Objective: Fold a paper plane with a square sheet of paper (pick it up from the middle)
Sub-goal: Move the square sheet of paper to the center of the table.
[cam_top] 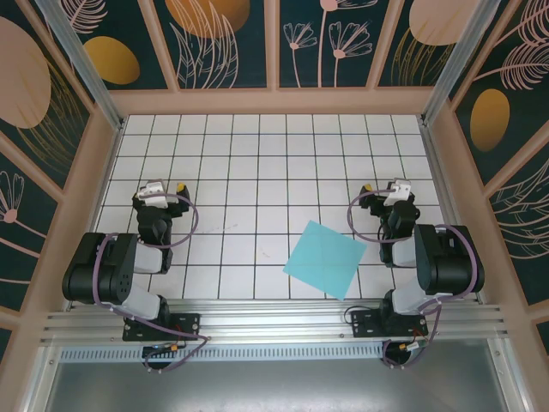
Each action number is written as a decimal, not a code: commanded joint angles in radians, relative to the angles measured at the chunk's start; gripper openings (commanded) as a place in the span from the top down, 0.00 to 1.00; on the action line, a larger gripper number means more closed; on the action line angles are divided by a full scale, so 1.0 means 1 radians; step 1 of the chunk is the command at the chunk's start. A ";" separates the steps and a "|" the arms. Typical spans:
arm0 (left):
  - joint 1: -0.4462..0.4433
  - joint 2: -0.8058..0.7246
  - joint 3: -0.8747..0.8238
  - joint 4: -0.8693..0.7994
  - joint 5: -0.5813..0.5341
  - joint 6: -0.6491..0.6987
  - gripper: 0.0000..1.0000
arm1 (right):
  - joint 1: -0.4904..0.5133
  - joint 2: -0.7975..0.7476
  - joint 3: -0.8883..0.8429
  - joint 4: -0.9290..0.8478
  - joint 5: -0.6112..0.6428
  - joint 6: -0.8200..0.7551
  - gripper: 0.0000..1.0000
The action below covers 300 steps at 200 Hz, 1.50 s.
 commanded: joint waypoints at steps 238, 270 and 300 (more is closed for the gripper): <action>0.007 -0.003 0.013 0.022 0.015 0.011 0.01 | -0.011 0.004 0.005 0.052 -0.041 0.006 0.01; 0.007 -0.003 0.013 0.022 0.015 0.011 0.01 | 0.001 -0.015 -0.029 0.093 -0.070 -0.023 0.01; 0.007 -0.008 0.003 0.035 0.023 0.016 0.01 | 0.025 -0.053 -0.088 0.173 -0.052 -0.046 0.01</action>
